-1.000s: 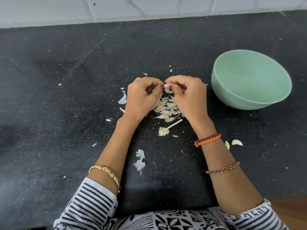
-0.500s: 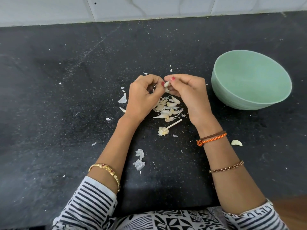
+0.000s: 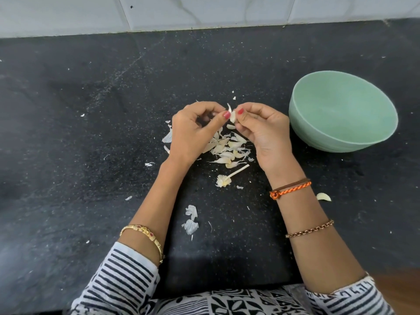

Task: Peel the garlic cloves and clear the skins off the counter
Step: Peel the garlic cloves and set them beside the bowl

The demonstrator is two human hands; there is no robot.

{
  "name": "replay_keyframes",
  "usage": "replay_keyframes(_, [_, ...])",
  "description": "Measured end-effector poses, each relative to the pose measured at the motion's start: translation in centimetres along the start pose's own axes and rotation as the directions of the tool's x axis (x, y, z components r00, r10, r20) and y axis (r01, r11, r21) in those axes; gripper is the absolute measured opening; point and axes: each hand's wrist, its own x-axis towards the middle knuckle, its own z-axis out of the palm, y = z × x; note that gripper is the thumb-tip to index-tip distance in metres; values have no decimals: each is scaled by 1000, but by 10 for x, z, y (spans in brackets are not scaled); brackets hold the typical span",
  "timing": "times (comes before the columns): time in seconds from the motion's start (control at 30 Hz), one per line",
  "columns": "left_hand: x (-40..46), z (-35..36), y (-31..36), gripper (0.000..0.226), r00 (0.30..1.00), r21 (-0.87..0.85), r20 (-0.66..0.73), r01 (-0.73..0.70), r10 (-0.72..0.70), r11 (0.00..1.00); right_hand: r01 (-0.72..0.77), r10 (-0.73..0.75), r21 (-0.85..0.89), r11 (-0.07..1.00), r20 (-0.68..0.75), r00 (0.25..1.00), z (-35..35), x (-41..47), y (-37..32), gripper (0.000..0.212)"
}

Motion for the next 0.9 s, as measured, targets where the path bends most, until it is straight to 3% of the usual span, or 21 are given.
replay_keyframes(0.2, [0, 3, -1, 19, 998, -60, 60, -15, 18, 998, 48, -53, -73, 996, -69, 996, 3, 1, 4, 10])
replay_keyframes(0.33, [0, 4, -3, 26, 973, 118, -82, -206, 216, 971, 124, -138, -146, 981, -91, 986, 4, 1, 5, 11])
replay_keyframes(0.43, [0, 5, -6, 19, 952, 244, -22, -291, 305, 925, 141, -166, -204, 969, -112, 980, 4, 2, 8, 9])
replay_keyframes(0.53, [-1, 7, -8, 18, 942, 265, -25, -317, 335, 911, 145, -181, -262, 954, -118, 976, 5, 3, 10, 10])
replay_keyframes(0.7, [-2, 7, -1, 6, 983, 129, -61, -162, 171, 978, 142, -174, -291, 946, -85, 981, 6, 2, 10, 12])
replay_keyframes(0.77, [-2, 8, 3, 10, 997, 12, -56, -52, 53, 999, 152, -186, -294, 944, -90, 978, 8, 2, 12, 14])
replay_keyframes(0.9, [-4, 9, 8, 10, 998, -80, -60, 28, -33, 996, 201, -251, -328, 923, -119, 961, 12, 2, 17, 21])
